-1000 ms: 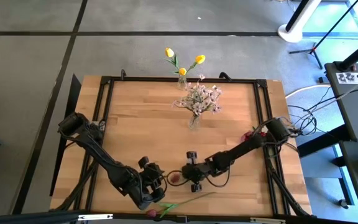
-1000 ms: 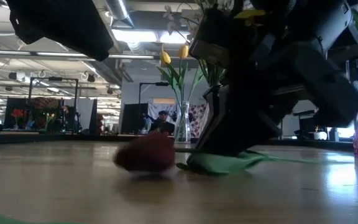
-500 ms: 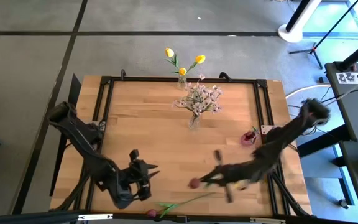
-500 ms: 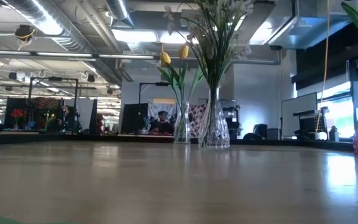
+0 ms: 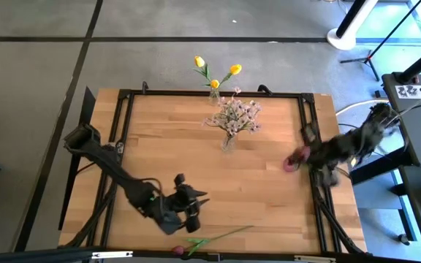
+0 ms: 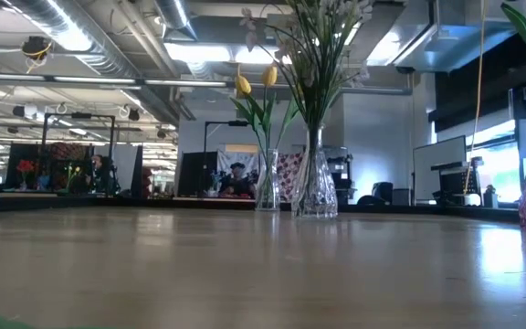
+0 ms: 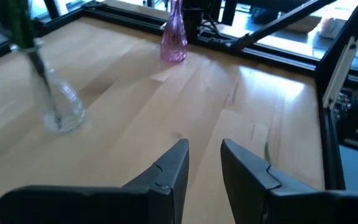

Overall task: Sort flowers into vase by color
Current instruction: Put the left red flower into the pink vase

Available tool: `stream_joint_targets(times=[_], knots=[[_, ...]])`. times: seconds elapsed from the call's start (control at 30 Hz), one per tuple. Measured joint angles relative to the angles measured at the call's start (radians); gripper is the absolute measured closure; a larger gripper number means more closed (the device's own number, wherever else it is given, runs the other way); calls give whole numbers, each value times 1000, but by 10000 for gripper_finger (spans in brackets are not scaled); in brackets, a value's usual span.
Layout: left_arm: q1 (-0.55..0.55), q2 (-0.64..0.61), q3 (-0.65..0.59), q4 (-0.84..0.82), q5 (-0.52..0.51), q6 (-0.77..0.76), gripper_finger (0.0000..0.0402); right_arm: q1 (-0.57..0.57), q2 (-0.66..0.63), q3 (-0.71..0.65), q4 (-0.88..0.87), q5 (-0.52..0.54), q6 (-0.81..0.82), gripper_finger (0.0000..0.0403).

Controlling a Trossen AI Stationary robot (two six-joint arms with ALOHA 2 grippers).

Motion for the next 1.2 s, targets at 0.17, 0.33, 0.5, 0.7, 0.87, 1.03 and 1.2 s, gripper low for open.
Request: stream_joint_targets(times=[0.17, 0.33, 0.5, 0.7, 0.87, 1.03, 1.2], knots=[[77, 52, 0, 131, 42, 69, 312, -144, -199, 32, -88, -23, -42, 399], [114, 84, 0, 174, 34, 68, 312, -225, -391, 78, -277, -42, -96, 400], [123, 90, 0, 218, 0, 116, 312, -238, -535, 14, -411, -11, -10, 400], [144, 69, 0, 290, -44, 282, 312, -238, -656, -193, -286, 64, -30, 400], [178, 2, 0, 288, -20, 356, 312, -238, -650, -250, -221, 56, -69, 401], [193, -44, 0, 265, -7, 407, 312, -238, -656, -254, -243, 75, -86, 400], [192, -54, 0, 249, -10, 435, 312, -238, -656, -284, -273, 75, -85, 401]])
